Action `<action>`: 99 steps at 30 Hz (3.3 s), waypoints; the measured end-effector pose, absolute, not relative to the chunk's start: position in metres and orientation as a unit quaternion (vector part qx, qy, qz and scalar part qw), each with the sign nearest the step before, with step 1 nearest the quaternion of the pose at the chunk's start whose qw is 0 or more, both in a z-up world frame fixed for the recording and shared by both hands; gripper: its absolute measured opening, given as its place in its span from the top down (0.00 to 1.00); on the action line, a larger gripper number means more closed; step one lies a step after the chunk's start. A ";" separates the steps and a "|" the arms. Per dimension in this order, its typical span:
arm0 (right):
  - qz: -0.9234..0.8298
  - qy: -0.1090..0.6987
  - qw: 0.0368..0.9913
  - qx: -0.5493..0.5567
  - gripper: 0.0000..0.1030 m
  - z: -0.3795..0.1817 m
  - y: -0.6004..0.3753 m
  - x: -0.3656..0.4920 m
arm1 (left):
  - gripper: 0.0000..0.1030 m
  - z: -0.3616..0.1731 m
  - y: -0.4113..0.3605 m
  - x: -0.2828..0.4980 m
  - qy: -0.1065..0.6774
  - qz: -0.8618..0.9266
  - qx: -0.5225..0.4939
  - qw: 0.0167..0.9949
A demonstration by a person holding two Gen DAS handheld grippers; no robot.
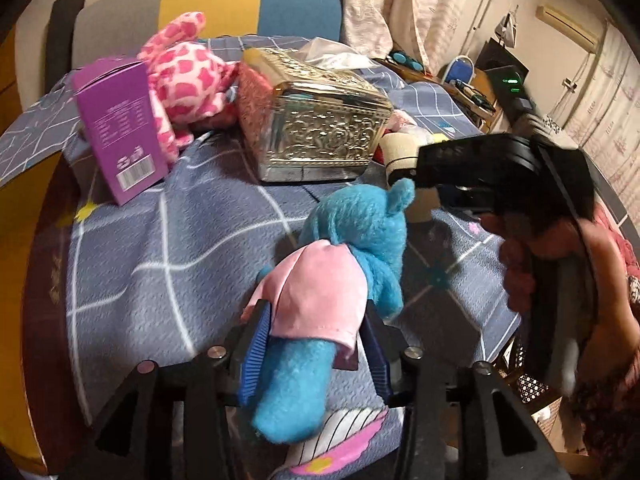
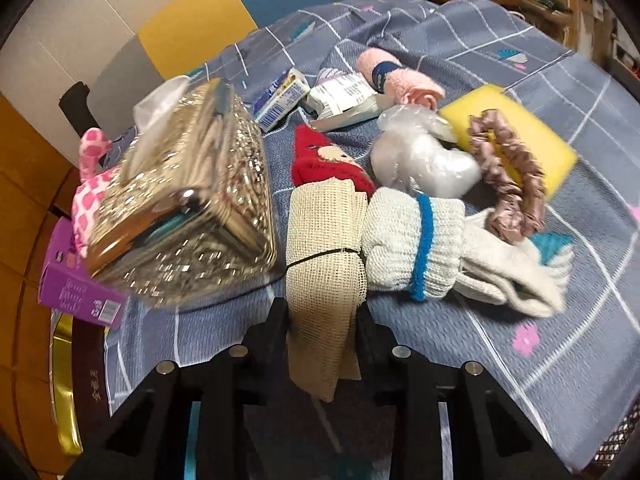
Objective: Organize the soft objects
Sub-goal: 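Carry the elephant with the left tool while the right tool grasps and carries the beige roll, then release the elephant and beige roll into the gold tray with both tools, then move both tools back toward the pile of soft items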
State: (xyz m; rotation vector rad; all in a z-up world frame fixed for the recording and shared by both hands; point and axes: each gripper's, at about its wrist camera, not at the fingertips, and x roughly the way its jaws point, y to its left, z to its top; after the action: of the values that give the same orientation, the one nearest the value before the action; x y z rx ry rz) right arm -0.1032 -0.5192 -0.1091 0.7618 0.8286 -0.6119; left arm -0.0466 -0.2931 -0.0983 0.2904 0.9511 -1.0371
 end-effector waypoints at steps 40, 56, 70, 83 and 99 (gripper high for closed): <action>-0.084 0.389 0.897 0.195 0.68 0.014 -0.265 0.010 | 0.74 -0.073 -0.056 0.218 0.496 -0.218 0.019 0.840; -0.026 0.449 0.883 0.135 0.68 -0.024 -0.197 0.078 | 0.49 -0.076 -0.027 0.257 0.519 -0.191 -0.068 0.830; -0.017 0.502 0.853 0.139 0.68 -0.070 -0.170 0.148 | 0.38 -0.039 0.030 0.160 0.431 -0.145 -0.130 0.881; -0.035 0.512 0.829 0.223 0.37 -0.102 -0.177 0.206 | 0.38 -0.049 0.038 0.095 0.444 -0.145 -0.134 0.874; -0.056 0.372 0.918 0.128 0.28 0.004 -0.245 0.031 | 0.38 -0.039 -0.026 0.063 0.438 -0.233 -0.091 0.863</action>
State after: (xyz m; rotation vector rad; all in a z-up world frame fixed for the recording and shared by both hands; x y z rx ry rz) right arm 0.0314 -0.2450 0.0038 0.2636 0.7656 -0.1148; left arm 0.0634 -0.0263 -0.0385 -0.1914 0.9179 -0.4895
